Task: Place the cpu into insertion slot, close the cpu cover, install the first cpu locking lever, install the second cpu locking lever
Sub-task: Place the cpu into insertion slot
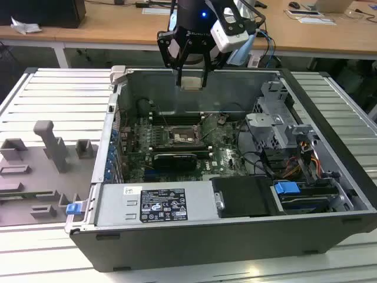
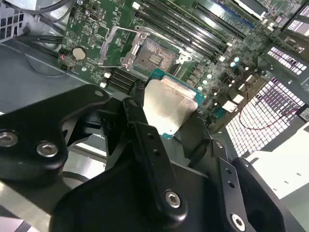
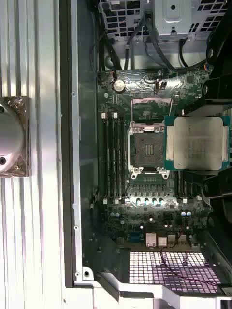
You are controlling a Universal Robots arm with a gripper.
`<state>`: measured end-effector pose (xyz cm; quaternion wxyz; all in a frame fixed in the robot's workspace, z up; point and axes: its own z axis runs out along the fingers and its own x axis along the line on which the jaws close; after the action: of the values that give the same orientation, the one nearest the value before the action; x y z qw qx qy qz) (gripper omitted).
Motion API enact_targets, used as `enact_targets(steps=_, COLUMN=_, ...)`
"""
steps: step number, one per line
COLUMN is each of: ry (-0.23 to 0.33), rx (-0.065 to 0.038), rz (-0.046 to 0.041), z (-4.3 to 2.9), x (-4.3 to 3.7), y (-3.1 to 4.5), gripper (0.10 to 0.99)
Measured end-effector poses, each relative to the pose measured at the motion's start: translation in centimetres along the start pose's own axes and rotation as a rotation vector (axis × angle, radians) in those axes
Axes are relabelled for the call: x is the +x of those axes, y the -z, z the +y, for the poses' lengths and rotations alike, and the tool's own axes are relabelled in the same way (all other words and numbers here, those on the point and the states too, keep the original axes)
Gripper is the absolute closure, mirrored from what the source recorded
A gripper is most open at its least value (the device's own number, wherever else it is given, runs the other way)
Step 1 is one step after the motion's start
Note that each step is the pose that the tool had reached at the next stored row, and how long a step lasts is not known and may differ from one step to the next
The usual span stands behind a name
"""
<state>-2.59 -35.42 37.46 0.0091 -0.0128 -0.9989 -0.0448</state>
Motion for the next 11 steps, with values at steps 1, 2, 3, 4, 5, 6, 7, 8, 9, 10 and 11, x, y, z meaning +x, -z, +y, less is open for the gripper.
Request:
enact_targets(steps=1, ry=0.000, rx=0.000, rz=0.0000, z=0.00, x=0.00, y=0.00, gripper=0.549)
enact_targets(steps=2, ry=0.000, rx=0.000, rz=0.0000, z=0.00, x=0.00, y=0.00, gripper=0.549)
enact_targets(steps=3, ry=0.000, rx=0.000, rz=0.0000, z=0.00, x=0.00, y=0.00, gripper=0.549)
enact_targets(steps=4, ry=0.000, rx=0.000, rz=0.0000, z=0.00, x=0.00, y=0.00, gripper=0.549)
enact_targets(steps=5, ry=0.000, rx=0.000, rz=0.0000, z=0.00, x=0.00, y=0.00, gripper=0.549)
enact_targets(steps=6, ry=-0.003, rx=0.000, rz=-0.0003, z=0.00, x=0.00, y=0.00, gripper=0.549)
enact_targets(steps=7, ry=-0.005, rx=0.000, rz=-0.0005, z=0.00, x=0.00, y=0.00, gripper=0.549)
enact_targets(steps=8, ry=-0.012, rx=0.000, rz=-0.0011, z=0.00, x=0.01, y=0.00, gripper=0.549)
enact_targets(steps=9, ry=-0.020, rx=0.000, rz=-0.0017, z=0.00, x=0.02, y=0.00, gripper=0.549)
enact_targets(steps=10, ry=-0.025, rx=-0.001, rz=-0.0023, z=0.00, x=0.02, y=0.00, gripper=0.549)
enact_targets(steps=11, ry=-0.037, rx=-0.001, rz=-0.0033, z=0.00, x=0.02, y=0.00, gripper=0.549)
